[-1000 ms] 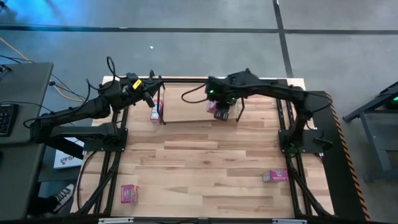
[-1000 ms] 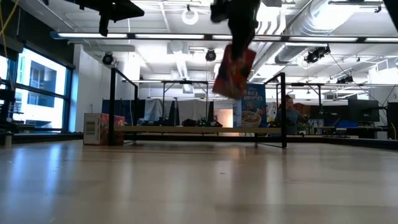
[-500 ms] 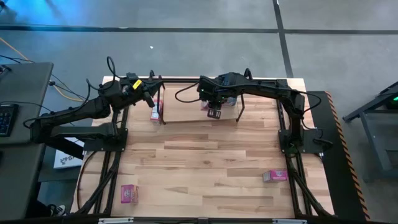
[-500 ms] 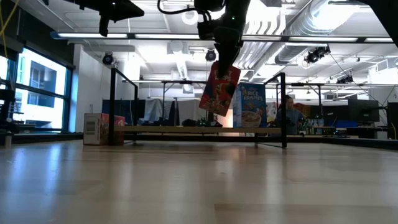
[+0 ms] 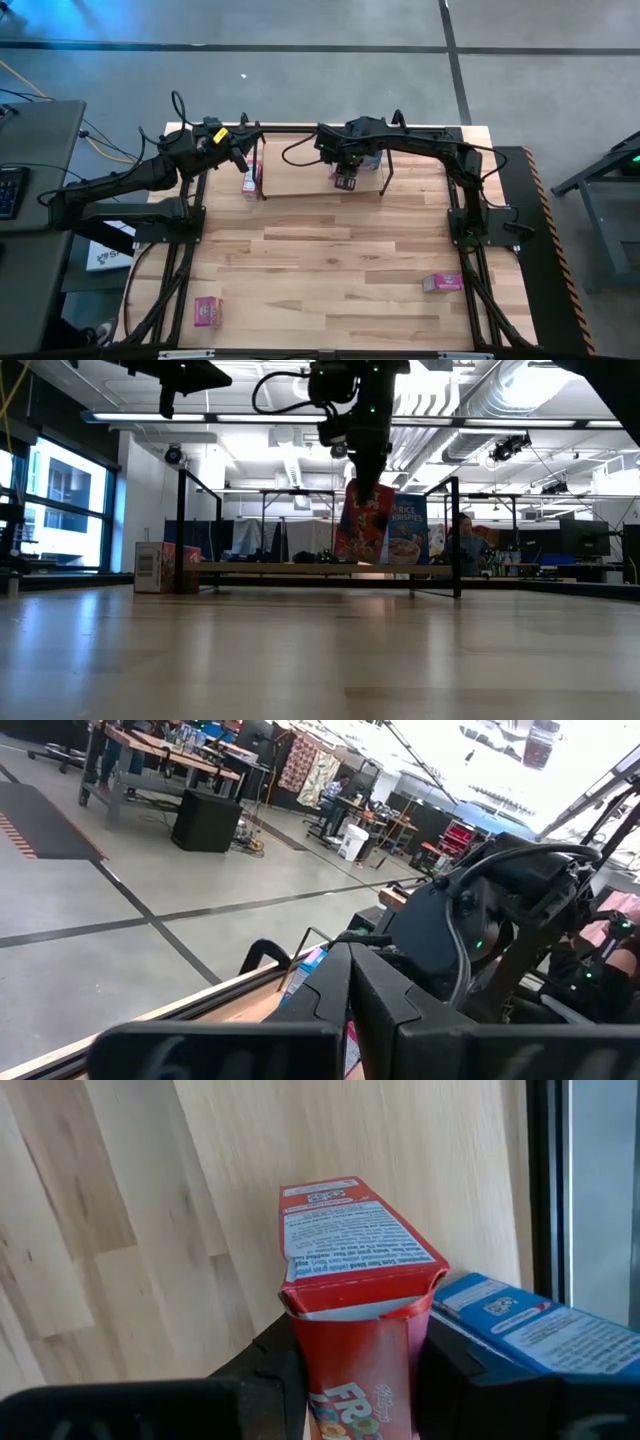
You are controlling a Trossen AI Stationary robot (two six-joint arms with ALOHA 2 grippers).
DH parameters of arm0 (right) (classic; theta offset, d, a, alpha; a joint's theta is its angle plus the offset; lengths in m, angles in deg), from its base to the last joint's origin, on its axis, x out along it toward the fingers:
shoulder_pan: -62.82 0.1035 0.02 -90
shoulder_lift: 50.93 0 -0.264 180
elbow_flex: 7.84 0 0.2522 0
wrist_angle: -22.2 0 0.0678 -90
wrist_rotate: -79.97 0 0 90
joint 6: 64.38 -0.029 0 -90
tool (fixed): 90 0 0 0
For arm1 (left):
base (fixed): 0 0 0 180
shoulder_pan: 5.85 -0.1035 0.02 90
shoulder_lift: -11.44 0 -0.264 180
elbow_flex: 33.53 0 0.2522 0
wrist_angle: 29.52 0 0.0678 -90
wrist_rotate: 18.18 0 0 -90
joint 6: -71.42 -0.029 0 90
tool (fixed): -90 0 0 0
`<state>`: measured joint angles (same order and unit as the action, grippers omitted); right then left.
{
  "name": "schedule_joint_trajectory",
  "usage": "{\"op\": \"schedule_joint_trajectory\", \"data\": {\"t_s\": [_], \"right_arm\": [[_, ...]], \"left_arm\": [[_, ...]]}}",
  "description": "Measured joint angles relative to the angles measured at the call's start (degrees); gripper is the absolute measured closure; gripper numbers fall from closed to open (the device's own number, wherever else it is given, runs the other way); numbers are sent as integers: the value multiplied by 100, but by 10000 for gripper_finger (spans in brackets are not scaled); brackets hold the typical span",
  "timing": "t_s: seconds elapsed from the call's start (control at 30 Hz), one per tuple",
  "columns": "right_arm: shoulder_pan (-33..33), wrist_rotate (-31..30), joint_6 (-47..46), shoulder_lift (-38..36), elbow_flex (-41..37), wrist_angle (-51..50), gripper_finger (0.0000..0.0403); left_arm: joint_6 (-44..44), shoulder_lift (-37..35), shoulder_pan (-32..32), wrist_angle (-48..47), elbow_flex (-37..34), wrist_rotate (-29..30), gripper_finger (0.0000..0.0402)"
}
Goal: Stack cereal on shelf
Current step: Put the top red cereal box on the shelf
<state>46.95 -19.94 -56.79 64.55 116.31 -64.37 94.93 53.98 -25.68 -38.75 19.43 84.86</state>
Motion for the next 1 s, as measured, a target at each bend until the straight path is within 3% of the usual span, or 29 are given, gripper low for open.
{"op": "schedule_joint_trajectory", "data": {"t_s": [0.47, 0.83, 1.0], "right_arm": [[-13, 147, 429, 11, 0, 226, 286], [-64, 153, 479, 11, 0, 315, 186], [-64, 151, 582, 11, 0, 323, 164]], "left_arm": [[13, 0, 0, -1, 0, 9, 401], [-4, 0, 0, -2, 0, 22, 401], [-7, 0, 0, -2, 0, 110, 401]]}}
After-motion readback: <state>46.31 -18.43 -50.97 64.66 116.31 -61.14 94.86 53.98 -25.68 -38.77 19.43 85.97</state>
